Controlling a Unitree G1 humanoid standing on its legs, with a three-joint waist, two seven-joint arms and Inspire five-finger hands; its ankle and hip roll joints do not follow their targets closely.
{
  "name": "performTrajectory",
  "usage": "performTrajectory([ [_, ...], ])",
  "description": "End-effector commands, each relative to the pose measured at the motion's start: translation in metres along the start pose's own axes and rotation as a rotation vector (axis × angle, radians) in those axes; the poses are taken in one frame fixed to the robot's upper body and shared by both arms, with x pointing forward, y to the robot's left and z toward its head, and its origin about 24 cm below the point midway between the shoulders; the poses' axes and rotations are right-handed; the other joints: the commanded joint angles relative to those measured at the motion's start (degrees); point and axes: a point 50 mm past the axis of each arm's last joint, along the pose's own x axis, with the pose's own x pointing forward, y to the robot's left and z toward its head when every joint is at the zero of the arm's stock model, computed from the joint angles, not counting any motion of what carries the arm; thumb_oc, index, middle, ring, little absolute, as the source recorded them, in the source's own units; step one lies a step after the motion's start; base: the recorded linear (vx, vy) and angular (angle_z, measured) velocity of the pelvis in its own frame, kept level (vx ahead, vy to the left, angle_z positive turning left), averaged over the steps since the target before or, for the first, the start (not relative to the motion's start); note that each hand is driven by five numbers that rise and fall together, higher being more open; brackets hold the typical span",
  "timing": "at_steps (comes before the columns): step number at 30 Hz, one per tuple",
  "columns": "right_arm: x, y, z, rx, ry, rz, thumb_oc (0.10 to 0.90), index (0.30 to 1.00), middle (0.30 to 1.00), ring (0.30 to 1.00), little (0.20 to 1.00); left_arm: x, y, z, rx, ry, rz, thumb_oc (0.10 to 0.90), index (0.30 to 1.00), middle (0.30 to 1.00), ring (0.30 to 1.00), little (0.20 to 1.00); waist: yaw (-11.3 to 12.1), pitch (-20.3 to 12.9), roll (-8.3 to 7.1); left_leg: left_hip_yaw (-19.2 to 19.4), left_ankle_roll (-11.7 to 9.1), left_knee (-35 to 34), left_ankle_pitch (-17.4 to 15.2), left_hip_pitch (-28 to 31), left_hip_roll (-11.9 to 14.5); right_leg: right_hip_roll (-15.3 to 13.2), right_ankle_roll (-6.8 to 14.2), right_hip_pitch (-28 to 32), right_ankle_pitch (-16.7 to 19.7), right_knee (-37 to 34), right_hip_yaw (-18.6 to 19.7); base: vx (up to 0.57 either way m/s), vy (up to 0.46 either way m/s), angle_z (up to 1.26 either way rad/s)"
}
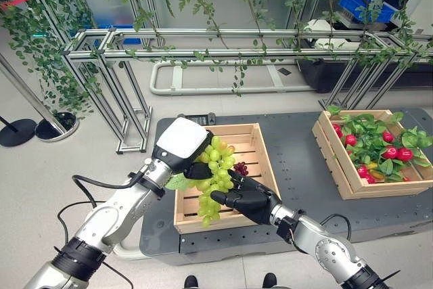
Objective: Pick up the fruits from the basket on one side to the basket on the other side
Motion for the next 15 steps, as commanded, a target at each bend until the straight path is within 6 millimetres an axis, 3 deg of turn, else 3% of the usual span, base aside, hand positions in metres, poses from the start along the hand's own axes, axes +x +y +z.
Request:
performTrajectory([
  [1,0.0149,0.0563,0.0418,0.038,-0.252,0.295,0.8,0.9,0.9,0.9,0.9,0.0225,0.0407,0.0244,-0.073,-0.125,0.269,0.4,0.3,0.3,0.3,0.3,-0.4,-3.4,2.22,-0.8,1.0,0.5,-7.3,2.2,-2.2,0.1,1.4,2.1,-4.4,0.3,0.4,0.0,0.0,0.0],
  [7,0.0162,0.0537,0.0415,-0.036,-0.257,0.247,0.8,0.9,0.9,0.9,0.9,0.0232,0.0388,0.0259,-0.092,-0.111,0.294,0.4,0.3,0.3,0.3,0.3,-0.5,-3.2,2.18,-0.7,1.0,0.5,-7.3,2.2,-2.2,0.2,1.3,2.0,-4.4,0.3,0.6,0.0,0.0,0.0],
  [9,0.0168,0.054,0.0417,-0.06,-0.248,0.241,0.618,0.627,0.627,0.627,0.627,0.0243,0.0395,0.0278,-0.098,-0.114,0.299,0.4,0.3,0.3,0.3,0.3,-0.6,-3.2,2.19,-0.7,1.0,0.5,-7.3,2.2,-2.2,0.2,1.3,2.0,-4.3,0.3,0.7,0.0,0.001,-0.02],
  [10,0.0168,0.054,0.0413,-0.061,-0.244,0.242,0.582,0.573,0.573,0.573,0.573,0.0246,0.0398,0.0284,-0.1,-0.115,0.299,0.4,0.3,0.3,0.3,0.3,-0.6,-3.2,2.18,-0.8,1.0,0.5,-7.3,2.2,-2.2,0.3,1.3,2.1,-4.3,0.3,0.7,0.0,0.004,-0.04],
  [12,0.0167,0.0543,0.0416,-0.069,-0.24,0.242,0.436,0.354,0.354,0.354,0.354,0.0258,0.0402,0.0306,-0.105,-0.119,0.3,0.4,0.3,0.3,0.3,0.3,-0.7,-3.2,2.18,-0.9,1.0,0.5,-7.4,2.2,-2.2,0.2,1.3,2.1,-4.3,0.2,0.7,0.0,0.0,0.0],
  [13,0.0169,0.0545,0.0419,-0.069,-0.238,0.243,0.4,0.3,0.3,0.3,0.3,0.0264,0.0403,0.0313,-0.107,-0.119,0.299,0.4,0.3,0.3,0.3,0.3,-0.7,-3.3,2.16,-0.8,1.0,0.5,-7.4,2.3,-2.2,0.2,1.3,2.1,-4.3,0.2,0.7,0.0,0.0,0.0],
  [15,0.0177,0.0552,0.042,-0.07,-0.239,0.245,0.4,0.3,0.3,0.3,0.3,0.0275,0.0398,0.0324,-0.109,-0.119,0.299,0.4,0.3,0.3,0.3,0.3,-0.8,-3.4,2.12,-0.9,1.0,0.5,-7.5,2.3,-2.2,0.2,1.3,2.1,-4.4,0.2,0.7,0.0,0.0,0.0],
])
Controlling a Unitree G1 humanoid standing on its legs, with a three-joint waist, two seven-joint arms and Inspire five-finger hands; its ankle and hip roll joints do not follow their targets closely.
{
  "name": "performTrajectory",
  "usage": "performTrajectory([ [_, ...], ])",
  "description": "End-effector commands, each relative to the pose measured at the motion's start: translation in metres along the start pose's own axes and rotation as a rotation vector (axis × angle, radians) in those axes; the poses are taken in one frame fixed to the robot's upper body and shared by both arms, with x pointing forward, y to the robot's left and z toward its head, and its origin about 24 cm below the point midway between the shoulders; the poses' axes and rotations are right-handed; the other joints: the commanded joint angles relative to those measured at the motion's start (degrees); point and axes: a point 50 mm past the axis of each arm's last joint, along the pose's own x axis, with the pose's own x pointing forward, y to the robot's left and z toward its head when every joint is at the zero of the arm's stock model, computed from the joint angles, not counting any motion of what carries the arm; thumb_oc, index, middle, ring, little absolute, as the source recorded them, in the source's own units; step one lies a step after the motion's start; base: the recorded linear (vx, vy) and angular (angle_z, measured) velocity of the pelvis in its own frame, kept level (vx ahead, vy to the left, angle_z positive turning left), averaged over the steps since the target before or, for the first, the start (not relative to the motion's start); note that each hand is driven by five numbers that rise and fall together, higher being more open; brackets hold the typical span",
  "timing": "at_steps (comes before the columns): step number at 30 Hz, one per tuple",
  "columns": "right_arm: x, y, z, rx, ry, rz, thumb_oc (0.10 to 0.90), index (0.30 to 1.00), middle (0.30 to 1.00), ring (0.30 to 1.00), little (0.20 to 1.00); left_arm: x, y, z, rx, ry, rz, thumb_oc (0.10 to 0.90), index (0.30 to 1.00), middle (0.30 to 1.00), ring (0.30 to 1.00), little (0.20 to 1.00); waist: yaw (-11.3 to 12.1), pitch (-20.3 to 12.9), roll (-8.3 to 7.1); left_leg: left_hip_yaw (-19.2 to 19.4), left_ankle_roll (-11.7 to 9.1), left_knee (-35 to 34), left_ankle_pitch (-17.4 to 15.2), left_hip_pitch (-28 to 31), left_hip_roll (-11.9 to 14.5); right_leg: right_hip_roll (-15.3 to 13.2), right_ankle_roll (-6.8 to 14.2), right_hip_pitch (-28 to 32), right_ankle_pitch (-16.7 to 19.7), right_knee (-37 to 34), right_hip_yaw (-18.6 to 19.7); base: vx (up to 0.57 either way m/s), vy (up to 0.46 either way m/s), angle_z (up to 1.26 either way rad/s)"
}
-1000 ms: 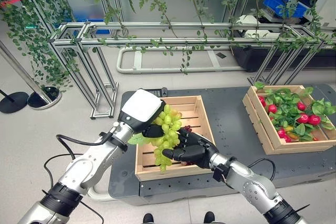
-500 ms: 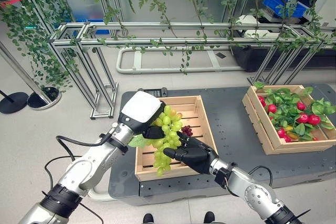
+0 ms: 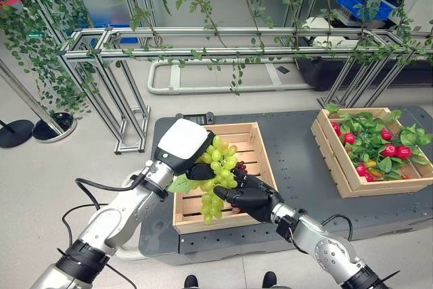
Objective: Pick up the fruits from the basket on one side to the basket on the other side
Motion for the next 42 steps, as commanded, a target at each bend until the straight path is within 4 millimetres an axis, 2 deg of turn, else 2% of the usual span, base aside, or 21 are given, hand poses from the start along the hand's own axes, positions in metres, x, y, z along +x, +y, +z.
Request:
performTrajectory([
  [1,0.015,0.058,0.041,-0.01,-0.212,0.304,0.4,0.3,0.3,0.3,0.3,0.027,0.04,0.026,-0.067,-0.117,0.264,0.4,0.3,0.3,0.3,0.3,-0.7,-3.4,2.1,-1.4,1.0,0.5,-7.4,2.4,-2.2,0.2,1.3,2.6,-4.4,0.2,0.1,0.0,0.0,0.0],
  [19,0.015,0.054,0.043,-0.009,-0.249,0.275,0.4,0.3,0.3,0.3,0.3,0.026,0.04,0.023,-0.093,-0.093,0.288,0.4,0.3,0.3,0.3,0.3,-0.7,-3.4,2.02,-1.5,1.0,0.5,-7.4,2.5,-2.3,0.2,1.2,2.7,-4.4,0.1,0.2,0.0,0.0,0.0],
  [20,0.014,0.052,0.044,-0.011,-0.263,0.257,0.4,0.3,0.3,0.3,0.3,0.026,0.039,0.022,-0.09,-0.079,0.289,0.536,0.505,0.505,0.505,0.505,-0.7,-3.4,2.01,-1.5,1.0,0.5,-7.5,2.5,-2.2,0.2,1.3,2.7,-4.4,0.1,0.2,0.0,0.0,0.0],
  [21,0.014,0.051,0.044,-0.011,-0.264,0.255,0.4,0.3,0.3,0.3,0.3,0.026,0.039,0.021,-0.089,-0.078,0.289,0.569,0.554,0.554,0.554,0.554,-0.7,-3.4,2.02,-1.5,1.0,0.5,-7.5,2.5,-2.2,0.2,1.2,2.7,-4.4,0.1,0.2,0.0,0.0,0.0],
  [22,0.013,0.048,0.048,-0.015,-0.281,0.232,0.4,0.3,0.3,0.3,0.3,0.025,0.039,0.018,-0.088,-0.063,0.292,0.8,0.9,0.9,0.9,0.9,-0.8,-3.4,2.01,-1.5,1.0,0.5,-7.4,2.5,-2.2,0.2,1.3,2.7,-4.3,0.1,0.3,0.0,0.0,0.0],
  [28,-0.001,0.028,0.063,-0.054,-0.366,0.119,0.4,0.3,0.3,0.3,0.3,0.017,0.045,0.002,-0.061,-0.006,0.307,0.8,0.9,0.9,0.9,0.9,-1.0,-3.4,2.0,-1.3,0.9,0.5,-7.4,2.4,-2.1,0.3,1.3,2.5,-4.1,0.1,0.5,0.0,0.0,0.0],
  [34,-0.024,0.004,0.085,-0.119,-0.47,-0.026,0.4,0.3,0.3,0.3,0.3,0.001,0.056,-0.026,0.011,0.084,0.316,0.8,0.9,0.9,0.9,0.9,-1.6,-3.3,2.11,-1.0,0.7,0.5,-7.3,2.2,-1.8,0.5,1.3,2.0,-3.9,0.1,1.0,0.0,-0.003,-0.01],
  [42,-0.043,-0.014,0.101,-0.156,-0.573,-0.161,0.4,0.3,0.3,0.3,0.3,-0.016,0.069,-0.055,0.078,0.218,0.371,0.8,0.9,0.9,0.9,0.9,-2.2,-3.7,2.21,-0.8,0.6,0.5,-7.1,2.0,-1.5,0.8,1.0,1.6,-3.9,0.1,1.5,0.0,-0.003,0.0],
])
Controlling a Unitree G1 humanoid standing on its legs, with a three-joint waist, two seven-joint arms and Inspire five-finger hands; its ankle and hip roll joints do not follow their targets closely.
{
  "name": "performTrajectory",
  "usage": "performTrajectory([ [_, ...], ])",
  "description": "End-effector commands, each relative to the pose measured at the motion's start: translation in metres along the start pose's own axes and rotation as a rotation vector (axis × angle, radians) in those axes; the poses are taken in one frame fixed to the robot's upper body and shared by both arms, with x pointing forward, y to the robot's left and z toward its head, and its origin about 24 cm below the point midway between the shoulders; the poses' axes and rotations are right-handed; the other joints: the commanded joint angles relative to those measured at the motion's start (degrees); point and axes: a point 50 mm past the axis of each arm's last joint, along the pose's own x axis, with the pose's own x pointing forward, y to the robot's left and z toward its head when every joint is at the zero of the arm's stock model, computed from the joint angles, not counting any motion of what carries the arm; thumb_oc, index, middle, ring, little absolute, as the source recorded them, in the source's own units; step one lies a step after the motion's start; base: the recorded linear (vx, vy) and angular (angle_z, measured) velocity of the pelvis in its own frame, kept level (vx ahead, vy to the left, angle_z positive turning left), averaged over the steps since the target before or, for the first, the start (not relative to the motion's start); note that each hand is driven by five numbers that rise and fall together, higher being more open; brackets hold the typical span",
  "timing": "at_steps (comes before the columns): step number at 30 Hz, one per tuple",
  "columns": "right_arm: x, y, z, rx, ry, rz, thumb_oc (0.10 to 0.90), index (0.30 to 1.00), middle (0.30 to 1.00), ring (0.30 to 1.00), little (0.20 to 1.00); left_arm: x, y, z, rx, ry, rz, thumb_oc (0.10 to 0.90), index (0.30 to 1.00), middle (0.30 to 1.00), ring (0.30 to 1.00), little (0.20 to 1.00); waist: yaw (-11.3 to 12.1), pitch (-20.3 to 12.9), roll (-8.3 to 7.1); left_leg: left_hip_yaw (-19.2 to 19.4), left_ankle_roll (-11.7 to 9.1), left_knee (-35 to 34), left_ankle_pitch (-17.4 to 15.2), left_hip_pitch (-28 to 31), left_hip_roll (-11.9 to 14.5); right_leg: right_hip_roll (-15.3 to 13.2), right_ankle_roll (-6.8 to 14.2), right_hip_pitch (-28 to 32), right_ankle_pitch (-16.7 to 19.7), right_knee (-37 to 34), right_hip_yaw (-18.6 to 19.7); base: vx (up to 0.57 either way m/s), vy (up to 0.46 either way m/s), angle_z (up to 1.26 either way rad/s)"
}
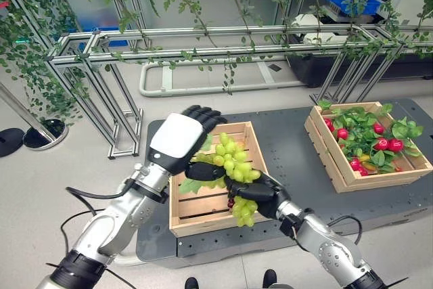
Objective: Pick up the fruits from the basket on one side to the basket on the other side
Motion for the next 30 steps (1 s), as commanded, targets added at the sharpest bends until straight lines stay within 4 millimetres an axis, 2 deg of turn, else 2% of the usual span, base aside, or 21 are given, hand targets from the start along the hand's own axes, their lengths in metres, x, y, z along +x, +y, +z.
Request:
performTrajectory([
  [1,-0.02,-0.014,0.085,-0.081,-0.464,-0.107,0.4,0.3,0.3,0.3,0.3,0.005,0.055,-0.054,0.176,0.195,0.248,0.8,0.9,0.9,0.9,0.9,-0.2,-3.7,1.88,-1.6,0.4,0.5,-6.9,1.9,-1.5,0.9,0.9,1.9,-3.9,0.2,1.0,0.0,0.0,0.0],
  [7,-0.027,-0.02,0.092,-0.101,-0.504,-0.175,0.4,0.3,0.3,0.3,0.3,-0.007,0.065,-0.072,0.169,0.291,0.298,0.8,0.9,0.9,0.9,0.9,-0.6,-3.9,2.03,-1.2,0.2,0.5,-6.7,1.7,-1.0,1.5,0.6,1.4,-4.1,0.2,1.8,0.0,-0.031,-0.07],
  [12,-0.032,-0.025,0.09,-0.108,-0.516,-0.211,0.4,0.3,0.3,0.3,0.3,-0.017,0.068,-0.079,0.037,0.332,0.334,0.8,0.9,0.9,0.9,0.9,-0.9,-4.1,1.95,-0.8,0.0,0.5,-6.6,1.6,-0.6,2.0,0.3,1.1,-4.2,0.2,2.2,0.0,-0.039,-0.06],
  [16,-0.036,-0.026,0.092,-0.116,-0.54,-0.23,0.4,0.3,0.3,0.3,0.3,-0.021,0.064,-0.075,-0.088,0.31,0.329,0.8,0.9,0.9,0.9,0.9,-1.2,-4.2,1.89,-0.3,-0.2,0.5,-6.3,1.6,-0.1,2.5,0.1,0.8,-4.3,0.2,2.8,0.02,-0.051,-0.02],
  [20,-0.039,-0.028,0.098,-0.168,-0.598,-0.272,0.4,0.3,0.3,0.3,0.3,-0.016,0.052,-0.055,-0.548,0.218,0.365,0.8,0.9,0.9,0.9,0.9,-1.5,-3.8,1.55,0.5,0.0,0.5,-6.0,1.9,0.2,3.8,-0.7,0.4,-4.5,0.2,4.3,0.02,-0.047,-0.05],
  [23,-0.037,-0.025,0.101,-0.197,-0.615,-0.269,0.4,0.3,0.3,0.3,0.3,-0.01,0.049,-0.043,-0.758,0.166,0.393,0.8,0.9,0.9,0.9,0.9,-1.3,-3.6,1.27,-0.3,0.3,0.5,-6.1,2.3,-0.4,4.4,-1.0,0.4,-4.7,0.2,5.7,0.01,0.015,-0.07],
  [25,-0.033,-0.022,0.105,-0.183,-0.627,-0.237,0.4,0.3,0.3,0.3,0.3,-0.003,0.048,-0.031,-0.891,0.105,0.429,0.8,0.9,0.9,0.9,0.9,-0.5,-2.7,0.65,-3.2,0.5,5.6,-8.3,0.9,-1.9,4.6,-1.4,0.7,-4.6,0.2,7.9,-0.02,0.083,-0.13],
  [27,-0.027,-0.018,0.108,-0.173,-0.625,-0.192,0.4,0.3,0.3,0.3,0.3,0.003,0.047,-0.024,-0.957,0.076,0.441,0.8,0.9,0.9,0.9,0.9,1.0,-1.6,-0.24,-9.3,0.9,12.5,-10.7,-2.3,-4.7,4.2,-1.7,0.7,-3.5,0.2,10.6,-0.05,0.172,-0.62],
  [28,-0.023,-0.015,0.11,-0.167,-0.624,-0.17,0.4,0.3,0.3,0.3,0.3,0.004,0.047,-0.021,-0.992,0.059,0.441,0.8,0.9,0.9,0.9,0.9,2.0,-1.0,-0.57,-13.8,1.4,15.2,-12.1,-3.4,-7.0,3.9,-1.5,0.8,-3.0,0.2,12.1,-0.03,0.184,-0.88],
  [29,-0.022,-0.014,0.11,-0.166,-0.621,-0.16,0.4,0.3,0.3,0.3,0.3,0.004,0.046,-0.02,-1.005,0.057,0.442,0.8,0.9,0.9,0.9,0.9,2.1,-0.8,-0.54,-14.3,1.5,16.0,-12.3,-3.7,-7.4,3.7,-1.5,0.9,-2.8,0.2,12.6,-0.05,0.329,-0.91],
  [30,-0.019,-0.008,0.112,-0.154,-0.622,-0.136,0.4,0.3,0.3,0.3,0.3,0.006,0.043,-0.014,-1.093,0.015,0.415,0.8,0.9,0.9,0.9,0.9,2.6,-0.4,-0.22,-14.6,2.1,16.5,-12.5,-3.8,-8.7,3.2,-1.2,1.1,-2.1,0.3,14.1,-0.07,0.412,-0.84],
])
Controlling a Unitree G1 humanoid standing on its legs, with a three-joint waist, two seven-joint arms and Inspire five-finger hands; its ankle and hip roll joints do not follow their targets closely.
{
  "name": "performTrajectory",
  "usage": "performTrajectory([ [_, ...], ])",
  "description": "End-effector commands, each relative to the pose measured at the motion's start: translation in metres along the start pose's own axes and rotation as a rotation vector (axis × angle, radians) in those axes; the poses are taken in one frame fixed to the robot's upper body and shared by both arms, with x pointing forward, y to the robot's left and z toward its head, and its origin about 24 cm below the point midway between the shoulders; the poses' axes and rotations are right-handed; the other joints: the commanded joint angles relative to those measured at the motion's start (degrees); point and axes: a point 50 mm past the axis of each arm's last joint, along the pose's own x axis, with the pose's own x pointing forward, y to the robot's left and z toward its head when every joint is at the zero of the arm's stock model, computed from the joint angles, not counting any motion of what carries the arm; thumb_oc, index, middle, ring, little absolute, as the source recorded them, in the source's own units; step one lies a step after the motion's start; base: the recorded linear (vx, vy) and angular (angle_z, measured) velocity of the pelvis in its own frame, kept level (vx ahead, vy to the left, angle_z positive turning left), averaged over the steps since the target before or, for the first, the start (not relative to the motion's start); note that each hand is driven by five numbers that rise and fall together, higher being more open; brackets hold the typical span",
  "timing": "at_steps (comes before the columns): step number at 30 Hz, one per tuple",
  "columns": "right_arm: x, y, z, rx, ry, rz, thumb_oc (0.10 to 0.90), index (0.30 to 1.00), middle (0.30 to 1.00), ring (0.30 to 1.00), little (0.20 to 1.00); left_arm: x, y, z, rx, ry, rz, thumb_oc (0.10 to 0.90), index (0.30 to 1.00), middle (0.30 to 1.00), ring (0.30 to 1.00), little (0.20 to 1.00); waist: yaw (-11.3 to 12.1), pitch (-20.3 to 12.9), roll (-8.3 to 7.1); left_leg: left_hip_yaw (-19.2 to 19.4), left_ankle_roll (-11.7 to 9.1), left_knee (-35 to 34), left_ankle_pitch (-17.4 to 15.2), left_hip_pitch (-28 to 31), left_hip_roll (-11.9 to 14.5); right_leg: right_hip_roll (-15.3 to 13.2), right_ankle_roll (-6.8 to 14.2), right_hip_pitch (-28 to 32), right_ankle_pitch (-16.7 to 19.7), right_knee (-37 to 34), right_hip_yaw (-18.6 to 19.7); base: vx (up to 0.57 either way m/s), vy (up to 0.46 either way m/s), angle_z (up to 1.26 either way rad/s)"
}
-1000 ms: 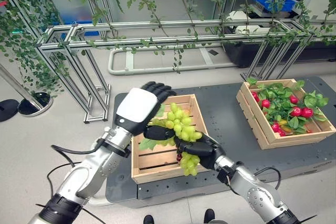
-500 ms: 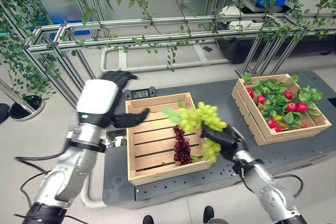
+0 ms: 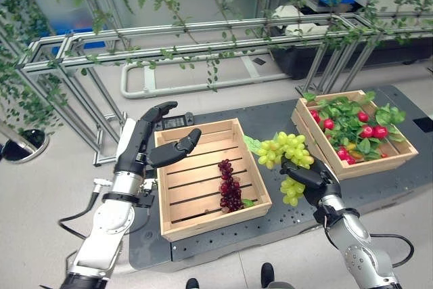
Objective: Pick up the fruits from the basket on one side to the basket on the other side
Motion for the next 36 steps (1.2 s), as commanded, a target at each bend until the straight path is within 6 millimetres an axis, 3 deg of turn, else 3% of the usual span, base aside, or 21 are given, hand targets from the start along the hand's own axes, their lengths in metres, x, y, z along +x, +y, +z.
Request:
performTrajectory([
  [1,0.016,0.041,0.075,0.056,-0.391,0.21,0.4,0.3,0.3,0.3,0.3,0.027,0.0,0.067,-0.182,-0.397,-0.058,0.8,0.9,0.9,0.9,0.9,-0.2,-0.5,0.76,0.1,1.3,7.6,-4.7,-1.4,-5.6,1.2,-0.3,4.3,-2.7,1.0,-1.2,-0.06,0.401,-0.96],
  [6,0.012,0.048,0.067,0.099,-0.391,0.221,0.4,0.3,0.3,0.3,0.3,0.03,-0.015,0.07,-0.297,-0.409,-0.148,0.8,0.9,0.9,0.9,0.9,-2.5,0.5,2.61,0.4,3.4,5.3,-6.3,1.3,-8.0,-2.2,2.3,-2.8,-0.6,7.4,0.9,-0.11,0.457,-0.52],
  [8,0.01,0.045,0.064,0.103,-0.386,0.209,0.4,0.3,0.3,0.3,0.3,0.033,-0.019,0.069,-0.324,-0.413,-0.15,0.8,0.9,0.9,0.9,0.9,-3.3,0.8,3.13,0.0,3.8,4.1,-6.6,2.1,-9.6,-3.9,2.7,-5.7,2.7,8.6,1.0,-0.12,0.412,-0.42],
  [9,0.01,0.044,0.063,0.107,-0.383,0.211,0.4,0.3,0.3,0.3,0.3,0.034,-0.02,0.069,-0.303,-0.416,-0.146,0.8,0.9,0.9,0.9,0.9,-3.5,0.9,3.19,0.4,3.7,4.0,-6.7,2.2,-9.9,-4.6,2.9,-6.4,3.9,8.0,0.6,-0.11,0.323,-0.4],
  [11,0.01,0.044,0.065,0.131,-0.369,0.231,0.4,0.3,0.3,0.3,0.3,0.036,-0.022,0.071,-0.289,-0.423,-0.145,0.8,0.9,0.9,0.9,0.9,-3.3,1.4,3.51,2.1,3.3,2.9,-6.1,2.8,-10.4,-6.8,3.5,-7.7,5.6,4.5,-3.8,-0.12,0.3,-0.42],
  [15,0.011,0.046,0.066,0.15,-0.374,0.277,0.4,0.3,0.3,0.3,0.3,0.033,-0.018,0.071,-0.246,-0.438,-0.119,0.8,0.9,0.9,0.9,0.9,-1.6,2.0,3.79,5.2,4.0,1.2,-5.7,3.4,-10.2,-6.1,2.8,-7.8,3.4,10.5,-10.9,-0.17,0.147,-0.59],
  [18,0.011,0.051,0.066,0.159,-0.384,0.305,0.4,0.3,0.3,0.3,0.3,0.029,-0.015,0.071,-0.243,-0.447,-0.119,0.8,0.9,0.9,0.9,0.9,-0.6,1.8,4.66,6.8,5.1,-0.7,-4.4,3.3,-9.7,-5.6,1.6,-7.8,1.7,18.1,-12.9,-0.16,0.064,-0.6],
  [21,0.011,0.065,0.065,0.156,-0.392,0.363,0.4,0.3,0.3,0.3,0.3,0.026,-0.012,0.069,-0.219,-0.447,-0.115,0.8,0.9,0.9,0.9,0.9,1.3,1.4,5.91,10.0,6.5,-2.7,-2.8,2.7,-8.7,-6.3,-0.1,-5.5,-4.3,30.2,-17.1,-0.16,0.013,-0.53],
  [25,0.016,0.074,0.059,0.167,-0.385,0.357,0.4,0.3,0.3,0.3,0.3,0.027,-0.007,0.069,-0.208,-0.445,-0.122,0.8,0.9,0.9,0.9,0.9,3.3,0.5,5.85,13.2,6.4,-3.3,-1.5,1.7,-8.1,-7.2,-0.2,-1.4,-8.4,36.4,-20.7,-0.1,-0.073,-0.5],
  [30,0.015,0.079,0.048,0.165,-0.364,0.358,0.4,0.3,0.3,0.3,0.3,0.025,-0.002,0.069,-0.221,-0.43,-0.137,0.8,0.9,0.9,0.9,0.9,4.6,-1.6,4.12,16.5,6.2,-5.6,-0.7,0.7,-8.3,-7.6,1.9,5.1,-11.6,32.8,-22.9,-0.07,-0.147,-0.72],
  [32,0.013,0.08,0.044,0.148,-0.34,0.387,0.4,0.3,0.3,0.3,0.3,0.023,-0.002,0.07,-0.211,-0.421,-0.115,0.8,0.9,0.9,0.9,0.9,4.6,-2.7,3.25,20.1,5.1,-6.2,0.9,-0.6,-7.1,-6.1,1.6,9.3,-12.9,23.6,-25.3,-0.16,-0.232,-1.62],
  [33,0.013,0.08,0.043,0.147,-0.334,0.39,0.4,0.3,0.3,0.3,0.3,0.022,-0.002,0.069,-0.21,-0.419,-0.112,0.8,0.9,0.9,0.9,0.9,4.6,-2.8,3.2,21.0,4.8,-6.2,1.2,-0.7,-6.7,-6.1,1.6,9.8,-12.8,22.2,-25.9,-0.17,-0.233,-1.0],
  [36,0.014,0.085,0.039,0.144,-0.301,0.426,0.4,0.3,0.3,0.3,0.3,0.019,-0.003,0.067,-0.208,-0.411,-0.058,0.8,0.9,0.9,0.9,0.9,4.9,-3.1,3.31,29.9,2.3,-7.1,4.4,-1.4,-2.7,-5.1,0.1,14.6,-13.6,12.3,-31.6,-0.18,-0.254,-0.94],
])
